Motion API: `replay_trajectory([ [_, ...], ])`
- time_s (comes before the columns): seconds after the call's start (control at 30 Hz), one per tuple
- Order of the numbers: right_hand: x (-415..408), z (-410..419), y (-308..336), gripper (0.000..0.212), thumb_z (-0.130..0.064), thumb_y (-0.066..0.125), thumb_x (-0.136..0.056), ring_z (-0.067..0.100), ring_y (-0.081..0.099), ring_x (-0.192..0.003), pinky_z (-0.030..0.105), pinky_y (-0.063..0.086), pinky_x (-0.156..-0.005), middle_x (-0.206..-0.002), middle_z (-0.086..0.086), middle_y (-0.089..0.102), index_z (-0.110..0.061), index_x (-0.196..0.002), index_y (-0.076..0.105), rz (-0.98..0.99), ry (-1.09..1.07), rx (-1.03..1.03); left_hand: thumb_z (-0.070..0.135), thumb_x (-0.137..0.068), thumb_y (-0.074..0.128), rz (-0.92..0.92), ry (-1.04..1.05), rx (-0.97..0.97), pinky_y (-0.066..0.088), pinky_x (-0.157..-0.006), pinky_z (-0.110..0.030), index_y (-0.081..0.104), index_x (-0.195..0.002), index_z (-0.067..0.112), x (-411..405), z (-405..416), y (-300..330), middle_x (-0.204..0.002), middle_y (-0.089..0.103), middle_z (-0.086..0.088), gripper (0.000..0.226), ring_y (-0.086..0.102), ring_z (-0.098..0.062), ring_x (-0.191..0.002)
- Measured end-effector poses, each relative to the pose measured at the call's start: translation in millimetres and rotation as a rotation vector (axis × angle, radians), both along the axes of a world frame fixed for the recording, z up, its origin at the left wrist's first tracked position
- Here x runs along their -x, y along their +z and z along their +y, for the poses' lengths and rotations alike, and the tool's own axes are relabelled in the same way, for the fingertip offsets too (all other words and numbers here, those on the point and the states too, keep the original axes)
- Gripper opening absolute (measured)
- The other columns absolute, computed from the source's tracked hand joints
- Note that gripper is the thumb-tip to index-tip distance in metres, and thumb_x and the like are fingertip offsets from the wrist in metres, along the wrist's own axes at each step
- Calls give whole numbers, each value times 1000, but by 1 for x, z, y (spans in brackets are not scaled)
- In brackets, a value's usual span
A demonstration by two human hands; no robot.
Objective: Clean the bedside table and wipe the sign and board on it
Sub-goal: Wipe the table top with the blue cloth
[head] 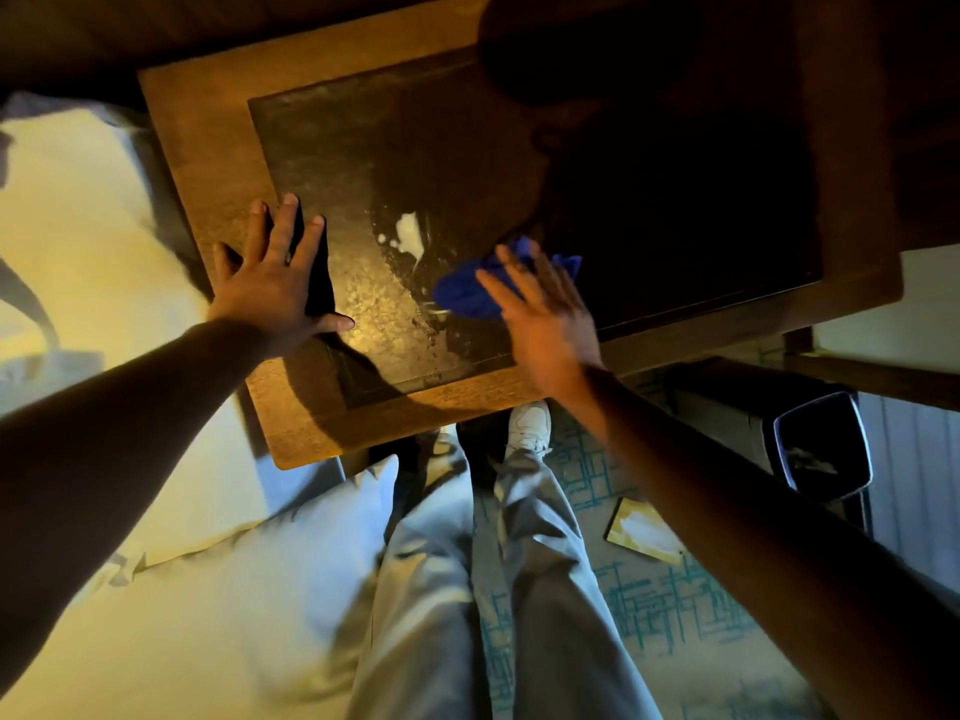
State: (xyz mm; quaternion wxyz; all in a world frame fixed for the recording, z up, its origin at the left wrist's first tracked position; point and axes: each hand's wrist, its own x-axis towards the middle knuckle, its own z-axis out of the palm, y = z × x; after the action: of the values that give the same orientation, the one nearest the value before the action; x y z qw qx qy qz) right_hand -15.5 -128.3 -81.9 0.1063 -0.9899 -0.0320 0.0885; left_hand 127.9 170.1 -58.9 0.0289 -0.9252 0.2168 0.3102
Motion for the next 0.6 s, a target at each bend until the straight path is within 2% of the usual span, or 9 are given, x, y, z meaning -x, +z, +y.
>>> replay_trajectory([
  [0.17, -10, -72, 17, 63, -3, 52, -90, 32, 31, -147, 51, 46, -104, -158, -1, 38, -29, -147, 46, 7, -396, -16, 77, -68, 66, 23, 28, 0, 7, -115, -71, -7, -159, 25, 4, 0, 1, -166, -21, -5, 128, -19, -33, -152],
  [0.27, -29, -79, 30, 52, -6, 54, -93, 30, 41, -141, 51, 52, -98, -153, 0, 46, -27, -140, 54, -35, -555, -53, 81, -64, 65, 33, 36, -9, 5, -116, -70, -10, -159, 26, 5, -2, 1, -165, -24, -4, 133, -21, -31, -151],
  [0.37, -35, -37, 39, 43, -19, 52, -96, 24, 53, -132, 37, 50, -96, -148, 1, 52, -26, -139, 56, -112, -403, -63, 82, -62, 64, 26, 46, -11, 4, -116, -70, -11, -158, 27, 7, -5, 1, -165, -24, -4, 134, -21, -31, -151],
  [0.43, -30, 11, 37, 40, -23, 52, -97, 17, 58, -124, 32, 49, -97, -141, 0, 58, -26, -137, 58, -84, -282, -173, 82, -62, 65, 24, 48, -10, 4, -115, -70, -11, -158, 27, 6, -6, 2, -165, -23, -4, 134, -21, -31, -151],
  [0.5, -17, 56, 31, 42, -17, 57, -94, 19, 57, -125, 36, 54, -93, -141, -1, 58, -26, -135, 60, -60, -144, -222, 80, -62, 67, 30, 44, -2, 5, -114, -71, -9, -159, 27, 6, -5, 2, -166, -21, -4, 134, -19, -32, -152],
  [0.57, -4, 79, 19, 48, -10, 61, -86, 31, 47, -137, 46, 51, -101, -148, 1, 52, -24, -132, 63, -50, -53, -171, 80, -61, 67, 41, 46, 4, 4, -114, -72, -8, -159, 27, 5, -3, 2, -166, -21, -4, 134, -19, -32, -152],
  [0.6, 1, 79, 11, 50, -10, 61, -85, 35, 42, -140, 51, 45, -108, -150, 3, 49, -22, -134, 62, -35, -55, -173, 81, -60, 66, 50, 48, 1, 3, -114, -72, -9, -159, 27, 5, -3, 2, -166, -22, -3, 135, -20, -32, -152],
])
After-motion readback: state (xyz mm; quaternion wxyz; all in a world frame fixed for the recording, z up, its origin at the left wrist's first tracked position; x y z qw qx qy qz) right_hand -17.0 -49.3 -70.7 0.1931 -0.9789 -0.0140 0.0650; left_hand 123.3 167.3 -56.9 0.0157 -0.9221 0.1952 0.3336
